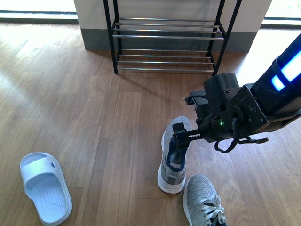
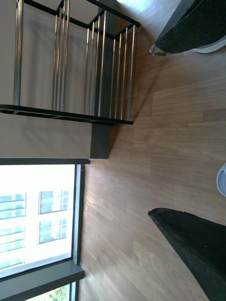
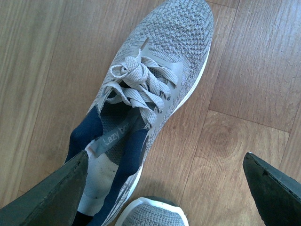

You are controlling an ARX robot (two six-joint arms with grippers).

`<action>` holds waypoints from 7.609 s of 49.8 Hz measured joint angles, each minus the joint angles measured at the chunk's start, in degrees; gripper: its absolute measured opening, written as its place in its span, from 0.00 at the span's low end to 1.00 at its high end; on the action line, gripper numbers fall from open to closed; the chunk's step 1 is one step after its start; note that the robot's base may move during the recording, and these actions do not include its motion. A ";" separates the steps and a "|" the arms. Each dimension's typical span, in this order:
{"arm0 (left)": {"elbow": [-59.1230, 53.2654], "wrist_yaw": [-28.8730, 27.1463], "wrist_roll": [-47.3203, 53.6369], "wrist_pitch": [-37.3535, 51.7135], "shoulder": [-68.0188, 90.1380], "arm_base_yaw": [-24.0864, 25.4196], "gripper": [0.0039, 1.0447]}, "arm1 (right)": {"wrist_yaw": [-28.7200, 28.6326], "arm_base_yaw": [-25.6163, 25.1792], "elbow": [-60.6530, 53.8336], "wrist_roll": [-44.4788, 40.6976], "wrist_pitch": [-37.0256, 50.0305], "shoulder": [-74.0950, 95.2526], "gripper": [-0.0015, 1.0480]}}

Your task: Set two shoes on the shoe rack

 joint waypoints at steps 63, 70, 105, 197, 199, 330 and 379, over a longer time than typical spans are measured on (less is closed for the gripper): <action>0.00 0.00 0.00 0.00 0.00 0.00 0.91 | 1.22 0.48 5.27 -0.37 -2.23 6.93 0.91; 0.00 0.00 -0.02 0.00 0.00 0.00 0.91 | 1.29 0.46 5.51 -0.39 -2.19 7.48 0.91; 0.00 0.00 -0.02 0.00 0.00 0.00 0.91 | 2.95 -0.04 12.85 -0.81 -0.35 15.23 0.91; 0.00 0.00 -0.02 0.00 0.00 0.00 0.91 | -0.02 -0.44 6.71 4.20 1.27 11.65 0.02; 0.00 0.00 -0.02 0.00 0.00 0.00 0.91 | -0.50 -0.48 5.81 4.24 1.33 10.73 0.02; 0.00 0.00 0.00 0.00 0.00 0.00 0.91 | -32.26 -39.06 -54.95 -9.14 17.59 -74.73 0.02; 5.75 -0.63 -29.40 -4.96 19.17 0.04 0.91 | -32.59 -39.04 -55.04 -8.98 17.62 -74.73 0.02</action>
